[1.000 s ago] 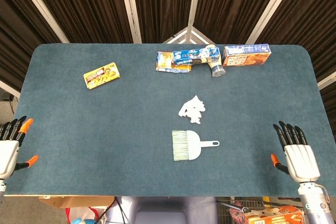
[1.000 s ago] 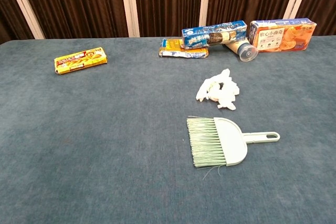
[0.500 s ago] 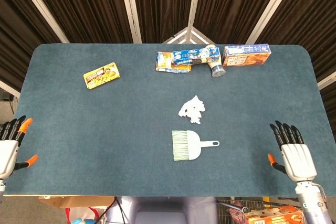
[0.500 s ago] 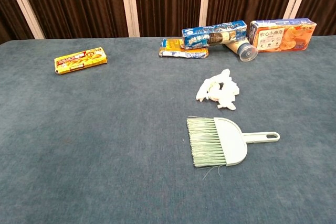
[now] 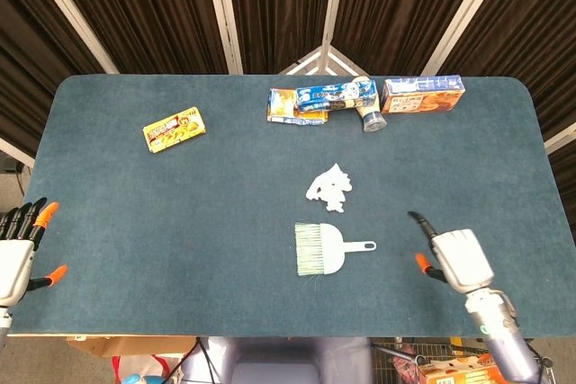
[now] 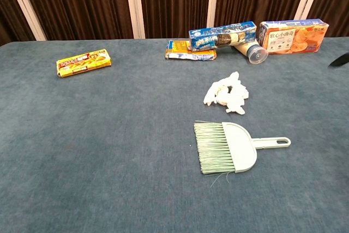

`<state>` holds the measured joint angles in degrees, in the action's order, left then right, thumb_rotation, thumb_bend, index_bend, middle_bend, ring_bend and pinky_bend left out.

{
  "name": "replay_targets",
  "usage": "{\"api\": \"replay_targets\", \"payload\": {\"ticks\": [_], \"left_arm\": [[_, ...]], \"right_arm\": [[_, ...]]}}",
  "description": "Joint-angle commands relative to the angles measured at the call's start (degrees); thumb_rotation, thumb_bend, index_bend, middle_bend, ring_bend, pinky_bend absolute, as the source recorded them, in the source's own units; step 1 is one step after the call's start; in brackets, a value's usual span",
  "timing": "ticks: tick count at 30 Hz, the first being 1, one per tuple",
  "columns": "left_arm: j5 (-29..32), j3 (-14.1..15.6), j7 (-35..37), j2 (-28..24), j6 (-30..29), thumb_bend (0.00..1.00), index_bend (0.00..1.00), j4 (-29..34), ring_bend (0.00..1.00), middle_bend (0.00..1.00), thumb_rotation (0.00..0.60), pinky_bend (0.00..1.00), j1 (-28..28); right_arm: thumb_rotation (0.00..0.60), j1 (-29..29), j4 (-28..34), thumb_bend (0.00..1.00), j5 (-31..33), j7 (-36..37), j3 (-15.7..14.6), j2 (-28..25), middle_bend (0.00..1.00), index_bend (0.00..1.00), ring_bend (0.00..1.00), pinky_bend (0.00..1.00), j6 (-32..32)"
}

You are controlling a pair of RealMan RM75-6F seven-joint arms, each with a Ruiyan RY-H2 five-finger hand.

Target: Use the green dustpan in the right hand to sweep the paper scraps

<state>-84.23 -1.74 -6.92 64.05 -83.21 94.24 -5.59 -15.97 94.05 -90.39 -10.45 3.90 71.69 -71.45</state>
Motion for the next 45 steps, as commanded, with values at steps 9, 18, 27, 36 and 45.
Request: {"api": "replay_targets", "payload": {"ticks": [9, 18, 27, 36, 45], "left_arm": [[-0.2, 0.1, 0.7, -0.2, 0.1, 0.05, 0.00, -0.1, 0.00, 0.00, 0.600, 0.00, 0.0], [-0.3, 0.2, 1.1, -0.3, 0.5, 0.05, 0.00, -0.1, 0.00, 0.00, 0.600, 0.00, -0.2], [-0.1, 0.3, 1.2, -0.5, 0.9, 0.05, 0.00, 0.1, 0.00, 0.00, 0.600, 0.00, -0.2], [0.1, 0.2, 1.1, -0.5, 0.9, 0.05, 0.00, 0.1, 0.00, 0.00, 0.600, 0.00, -0.2], [-0.1, 0.3, 1.2, -0.5, 0.8, 0.05, 0.00, 0.1, 0.00, 0.00, 0.600, 0.00, -0.2]], "right_arm": [[0.600, -7.4, -0.8, 0.37, 9.9, -14.5, 2.8, 12.1, 0.96, 0.38, 0.99, 1.00, 10.8], [0.600, -9.5, -2.6, 0.37, 15.6, -20.0, 3.6, 16.3, 0.96, 0.40, 0.99, 1.00, 12.5], [0.600, -10.6, -3.3, 0.37, 20.0, -23.0, 3.4, 18.8, 0.96, 0.40, 0.99, 1.00, 12.6], [0.600, -11.5, -4.3, 0.37, 22.9, -24.7, 2.9, 20.1, 0.96, 0.40, 0.99, 1.00, 12.4], [0.600, -11.8, -5.9, 0.37, 24.8, -24.6, 2.3, 20.8, 0.96, 0.40, 0.99, 1.00, 11.7]]}}
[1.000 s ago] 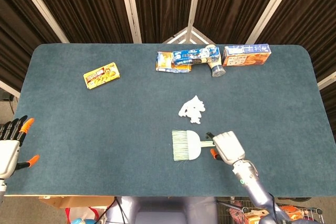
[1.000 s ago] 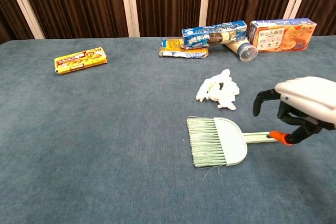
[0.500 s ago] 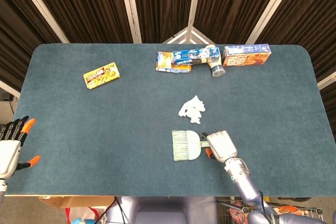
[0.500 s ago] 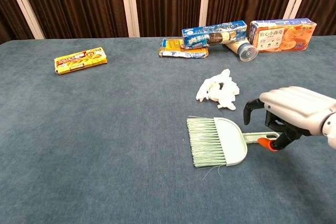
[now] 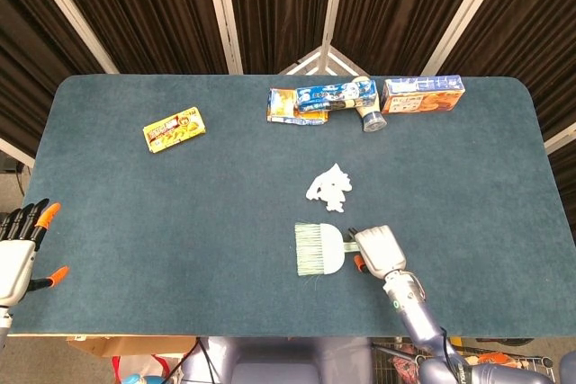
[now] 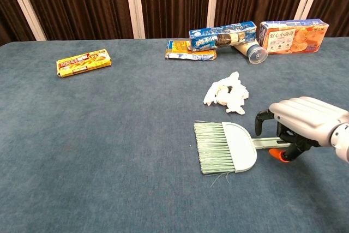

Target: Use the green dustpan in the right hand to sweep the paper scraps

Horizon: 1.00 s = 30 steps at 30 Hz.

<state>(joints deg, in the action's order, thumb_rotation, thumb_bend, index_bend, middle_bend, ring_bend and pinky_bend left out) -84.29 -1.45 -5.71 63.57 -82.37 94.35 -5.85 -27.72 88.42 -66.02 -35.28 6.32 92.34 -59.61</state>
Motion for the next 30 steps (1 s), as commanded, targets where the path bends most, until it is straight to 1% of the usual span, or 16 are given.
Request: {"api": "replay_targets", "payload": {"ticks": [1, 7, 16, 19, 21, 24, 27, 30], "left_arm": [[0.0, 0.0, 0.0, 0.0, 0.0, 0.05, 0.00, 0.0, 0.00, 0.00, 0.600, 0.00, 0.0], [0.0, 0.0, 0.0, 0.0, 0.1, 0.05, 0.00, 0.0, 0.00, 0.00, 0.600, 0.00, 0.0], [0.2, 0.0, 0.1, 0.0, 0.1, 0.05, 0.00, 0.1, 0.00, 0.00, 0.600, 0.00, 0.0], [0.2, 0.0, 0.1, -0.1, 0.1, 0.05, 0.00, 0.0, 0.00, 0.00, 0.600, 0.00, 0.0], [0.1, 0.0, 0.1, -0.1, 0.1, 0.05, 0.00, 0.1, 0.00, 0.00, 0.600, 0.00, 0.0], [0.1, 0.0, 0.2, -0.1, 0.1, 0.05, 0.00, 0.1, 0.00, 0.00, 0.600, 0.00, 0.0], [0.2, 0.0, 0.2, 0.0, 0.0, 0.05, 0.00, 0.1, 0.00, 0.00, 0.600, 0.00, 0.0], [0.1, 0.0, 0.2, 0.0, 0.0, 0.05, 0.00, 0.1, 0.00, 0.00, 0.600, 0.00, 0.0]], "right_arm": [[0.600, -0.1, -0.4, 0.37, 0.6, 0.3, -0.1, 0.1, 0.96, 0.40, 0.99, 1.00, -0.1], [0.600, -0.3, -1.1, 0.37, 1.2, 0.7, -0.5, 0.5, 0.96, 0.46, 0.99, 1.00, -0.3], [0.600, -0.7, -2.7, 0.37, 3.0, 0.7, -0.9, 1.6, 0.96, 0.46, 0.99, 1.00, 0.1], [0.600, -0.7, -2.9, 0.37, 3.4, 0.8, -0.9, 1.6, 0.96, 0.53, 0.99, 1.00, 0.0], [0.600, -0.8, -2.8, 0.41, 3.4, 1.0, -0.9, 1.5, 0.96, 0.62, 0.99, 1.00, -0.1], [0.600, -0.9, -2.2, 0.50, 2.5, 1.6, -0.7, 1.2, 0.96, 0.71, 0.99, 1.00, -0.6], [0.600, -1.2, -1.3, 0.56, 1.8, 1.8, -0.5, 0.5, 0.96, 0.74, 0.99, 1.00, -1.1], [0.600, -1.6, 0.1, 0.60, 1.0, 1.4, 0.0, -0.6, 0.96, 0.76, 0.99, 1.00, -1.6]]}}
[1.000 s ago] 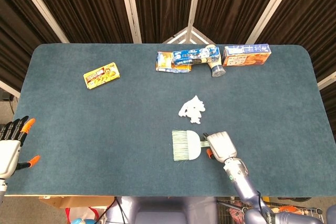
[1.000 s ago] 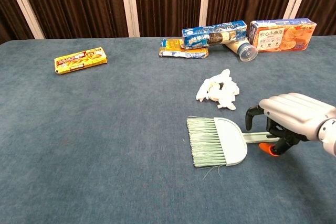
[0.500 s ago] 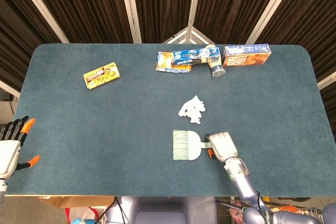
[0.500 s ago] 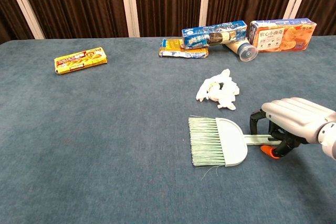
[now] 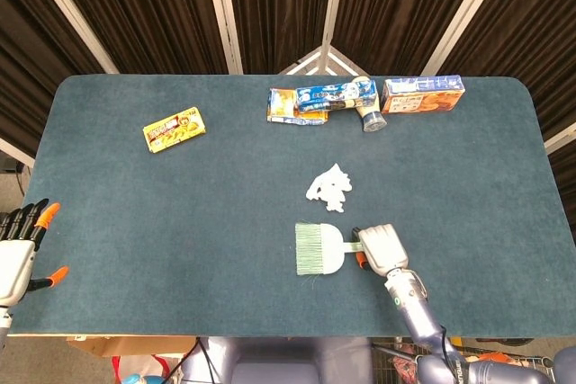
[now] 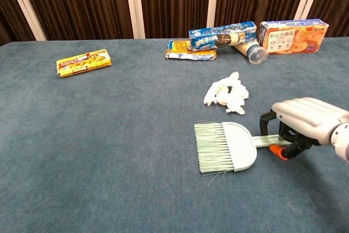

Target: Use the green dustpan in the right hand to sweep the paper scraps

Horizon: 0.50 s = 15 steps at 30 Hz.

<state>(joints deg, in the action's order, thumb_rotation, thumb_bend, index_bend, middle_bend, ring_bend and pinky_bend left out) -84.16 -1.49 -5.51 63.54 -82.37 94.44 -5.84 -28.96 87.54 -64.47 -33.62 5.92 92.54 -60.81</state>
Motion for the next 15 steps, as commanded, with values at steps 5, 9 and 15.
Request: {"api": "replay_targets", "payload": {"ticks": [5, 9, 15], "left_arm": [[0.0, 0.0, 0.1, 0.0, 0.0, 0.05, 0.00, 0.1, 0.00, 0.00, 0.600, 0.00, 0.0], [0.0, 0.0, 0.3, -0.1, 0.1, 0.05, 0.00, 0.2, 0.00, 0.00, 0.600, 0.00, 0.0], [0.3, 0.0, 0.7, -0.3, 0.4, 0.05, 0.00, 0.3, 0.00, 0.00, 0.600, 0.00, -0.1]], "right_arm": [[0.600, -1.5, 4.0, 0.61, -0.7, -2.1, 1.9, -3.2, 0.96, 0.77, 0.99, 1.00, -1.0], [0.600, -2.9, 6.1, 0.61, 0.1, -4.0, 3.6, -4.8, 0.96, 0.78, 0.99, 1.00, -1.1], [0.600, -5.9, 8.0, 0.61, 2.5, -7.8, 6.5, -5.4, 0.96, 0.78, 0.99, 1.00, -0.8]]}}
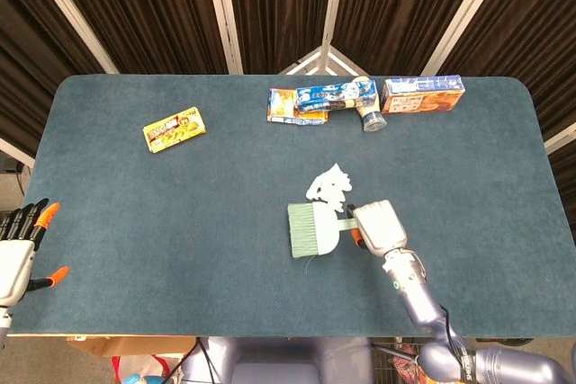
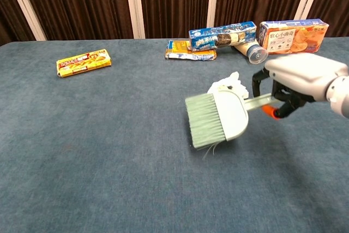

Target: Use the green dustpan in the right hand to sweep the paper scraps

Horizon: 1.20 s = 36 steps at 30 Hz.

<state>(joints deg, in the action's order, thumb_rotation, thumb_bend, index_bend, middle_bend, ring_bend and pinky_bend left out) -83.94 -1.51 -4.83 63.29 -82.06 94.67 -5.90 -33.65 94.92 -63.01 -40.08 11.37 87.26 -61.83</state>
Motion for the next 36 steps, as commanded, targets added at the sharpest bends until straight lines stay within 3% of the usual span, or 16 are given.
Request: {"api": "replay_targets", "payload": {"ticks": [1, 10, 21, 29, 36], "left_arm": [[0.1, 0.0, 0.1, -0.1, 0.1, 0.05, 0.00, 0.0, 0.00, 0.00, 0.600, 0.00, 0.0], [0.8, -0.2, 1.2, -0.5, 0.7, 0.05, 0.00, 0.3, 0.00, 0.00, 0.600, 0.00, -0.2], [1.1, -0.3, 2.1, -0.8, 1.1, 0.05, 0.00, 0.5, 0.00, 0.00, 0.600, 0.00, -0.3], [0.9, -0.1, 2.0, -0.9, 1.0, 0.05, 0.00, 0.7, 0.00, 0.00, 0.600, 0.00, -0.2], [0.6, 0.0, 1.6, -0.8, 0.6, 0.05, 0.00, 0.8, 0.00, 0.00, 0.600, 0.00, -0.1]], "right_arm": [[0.600, -1.8, 0.7, 0.61, 1.4, -1.9, 1.5, 0.0, 0.96, 0.78, 0.99, 1.00, 0.3], [0.600, -7.7, -5.0, 0.61, 7.5, -6.8, 4.3, 3.8, 0.96, 0.78, 0.99, 1.00, 3.5], [0.600, -10.6, -14.2, 0.61, 13.9, -8.8, 4.6, 5.7, 0.96, 0.78, 0.99, 1.00, 4.4], [0.600, -10.3, -16.5, 0.61, 15.7, -10.5, 5.2, -0.3, 0.96, 0.79, 0.99, 1.00, 2.5], [0.600, -9.0, -14.5, 0.61, 17.3, -13.0, 5.3, -8.4, 0.96, 0.79, 0.99, 1.00, 0.2]]}}
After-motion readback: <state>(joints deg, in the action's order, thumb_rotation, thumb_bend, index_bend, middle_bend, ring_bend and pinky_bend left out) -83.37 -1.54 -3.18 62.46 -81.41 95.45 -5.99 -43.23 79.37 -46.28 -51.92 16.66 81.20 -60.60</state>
